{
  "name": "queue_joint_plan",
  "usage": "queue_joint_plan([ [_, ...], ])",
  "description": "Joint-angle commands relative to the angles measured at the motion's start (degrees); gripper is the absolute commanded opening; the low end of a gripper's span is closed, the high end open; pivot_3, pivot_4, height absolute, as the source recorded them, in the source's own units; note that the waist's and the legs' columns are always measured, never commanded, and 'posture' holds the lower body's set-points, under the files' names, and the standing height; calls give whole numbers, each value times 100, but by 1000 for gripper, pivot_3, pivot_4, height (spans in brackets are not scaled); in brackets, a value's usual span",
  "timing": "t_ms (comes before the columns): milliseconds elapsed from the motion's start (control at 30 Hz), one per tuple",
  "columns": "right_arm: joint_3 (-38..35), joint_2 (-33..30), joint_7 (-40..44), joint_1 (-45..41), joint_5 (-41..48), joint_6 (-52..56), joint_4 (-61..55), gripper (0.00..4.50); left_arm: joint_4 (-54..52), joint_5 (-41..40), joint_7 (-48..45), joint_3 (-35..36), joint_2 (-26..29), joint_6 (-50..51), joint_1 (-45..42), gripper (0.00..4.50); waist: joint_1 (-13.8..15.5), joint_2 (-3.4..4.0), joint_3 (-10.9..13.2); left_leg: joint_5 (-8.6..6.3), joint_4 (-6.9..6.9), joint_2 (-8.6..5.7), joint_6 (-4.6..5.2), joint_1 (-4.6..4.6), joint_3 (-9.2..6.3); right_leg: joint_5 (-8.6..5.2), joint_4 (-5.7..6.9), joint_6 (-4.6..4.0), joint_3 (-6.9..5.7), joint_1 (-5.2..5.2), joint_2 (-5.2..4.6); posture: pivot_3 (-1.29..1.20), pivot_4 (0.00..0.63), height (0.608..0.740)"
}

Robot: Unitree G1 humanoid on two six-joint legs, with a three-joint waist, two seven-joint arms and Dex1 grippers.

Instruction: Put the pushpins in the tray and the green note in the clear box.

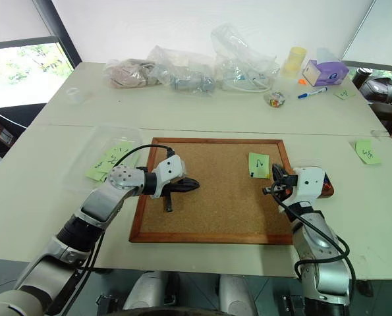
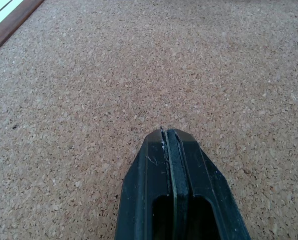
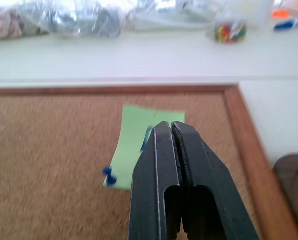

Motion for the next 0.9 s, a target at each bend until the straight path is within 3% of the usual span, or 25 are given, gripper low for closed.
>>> queue_joint_plan([
  [33, -56, 8, 1, 37, 93, -46, -301, 27, 12, 81, 10, -138, -32, 54, 15, 0, 1, 0, 0, 0, 0, 0, 0, 0, 0, 0, 0, 0, 0, 0, 0, 0, 150, 737],
  [67, -61, 0, -20, 68, 64, -34, -301, 27, 10, 81, 6, -140, -31, 52, 18, 0, 2, 0, 0, 0, 0, 0, 0, 0, 0, 0, 0, 0, 0, 0, 0, 0, 150, 737],
  [167, -67, -6, 43, 115, 99, -67, -235, 947, 16, 82, 0, -148, -33, 41, 25, 0, -1, 0, 0, 0, 0, 0, 0, 0, 0, 0, 0, 0, 0, 0, 0, 0, 150, 737],
  [400, 122, -132, 260, 63, 134, 335, 14, 4451, 39, 91, -1, -160, -47, 26, 28, 0, 1, 0, 0, 0, 0, 0, 0, 0, 0, 0, 0, -1, 0, 0, 0, 0, 150, 737],
  [700, 85, -111, 288, -134, 164, 465, 263, 4451, -141, 100, 66, -179, -68, 131, 102, 0, 4, 0, 0, 0, 0, 0, 0, 0, 0, 0, 0, -1, 0, 0, -1, 0, 150, 737],
  [800, 95, -118, 272, -136, 147, 520, 340, 3556, -223, 104, 87, -186, -73, 188, 122, 0, 3, 0, 0, 0, 0, 0, 0, 0, 0, 0, 0, -1, 0, 0, -1, 0, 150, 737],
  [900, 92, -120, 248, -156, 127, 563, 471, 2058, -329, 110, 109, -196, -89, 275, 125, 0, 3, 0, 0, 0, 0, 0, 0, 0, 0, 0, 0, -1, 0, 0, -1, 0, 150, 737],
])
